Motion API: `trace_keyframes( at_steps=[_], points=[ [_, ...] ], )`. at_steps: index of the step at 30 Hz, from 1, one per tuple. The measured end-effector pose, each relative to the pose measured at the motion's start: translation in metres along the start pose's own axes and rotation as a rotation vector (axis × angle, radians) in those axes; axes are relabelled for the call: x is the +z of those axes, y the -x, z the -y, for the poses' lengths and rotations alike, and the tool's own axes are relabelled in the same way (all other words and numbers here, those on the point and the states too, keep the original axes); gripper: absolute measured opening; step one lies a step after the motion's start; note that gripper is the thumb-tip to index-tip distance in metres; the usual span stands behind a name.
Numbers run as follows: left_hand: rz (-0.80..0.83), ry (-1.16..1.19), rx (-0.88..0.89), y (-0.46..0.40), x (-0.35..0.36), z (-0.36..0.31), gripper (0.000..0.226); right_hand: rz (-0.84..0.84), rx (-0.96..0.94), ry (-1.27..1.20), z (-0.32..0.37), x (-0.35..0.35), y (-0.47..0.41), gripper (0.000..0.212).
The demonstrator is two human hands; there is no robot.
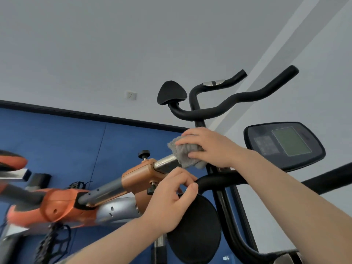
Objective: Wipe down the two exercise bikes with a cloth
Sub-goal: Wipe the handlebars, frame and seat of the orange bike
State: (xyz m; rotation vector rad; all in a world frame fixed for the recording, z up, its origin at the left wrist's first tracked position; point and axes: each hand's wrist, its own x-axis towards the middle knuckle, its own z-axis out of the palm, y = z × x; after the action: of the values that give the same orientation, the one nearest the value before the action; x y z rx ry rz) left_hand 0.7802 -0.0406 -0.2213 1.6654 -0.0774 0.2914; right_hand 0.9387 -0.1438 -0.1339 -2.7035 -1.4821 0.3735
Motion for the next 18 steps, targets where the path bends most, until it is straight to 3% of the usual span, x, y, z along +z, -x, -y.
trace_keyframes(
  at_steps=[5,8,13,18],
  points=[
    [-0.053,0.004,0.005,0.001,0.002,0.003,0.016,0.072,-0.186,0.218,0.005,0.005,-0.005,0.034],
    [-0.045,0.002,-0.002,0.002,0.002,0.004,0.015,0.024,-0.059,0.120,-0.002,-0.006,-0.010,0.033],
    [-0.057,0.046,-0.032,0.002,0.003,0.002,0.017,0.073,-0.255,0.250,-0.001,0.002,-0.002,0.037],
    [-0.071,0.068,-0.044,0.002,0.003,0.001,0.021,0.153,-0.203,0.353,0.008,0.003,-0.024,0.033]
  ],
)
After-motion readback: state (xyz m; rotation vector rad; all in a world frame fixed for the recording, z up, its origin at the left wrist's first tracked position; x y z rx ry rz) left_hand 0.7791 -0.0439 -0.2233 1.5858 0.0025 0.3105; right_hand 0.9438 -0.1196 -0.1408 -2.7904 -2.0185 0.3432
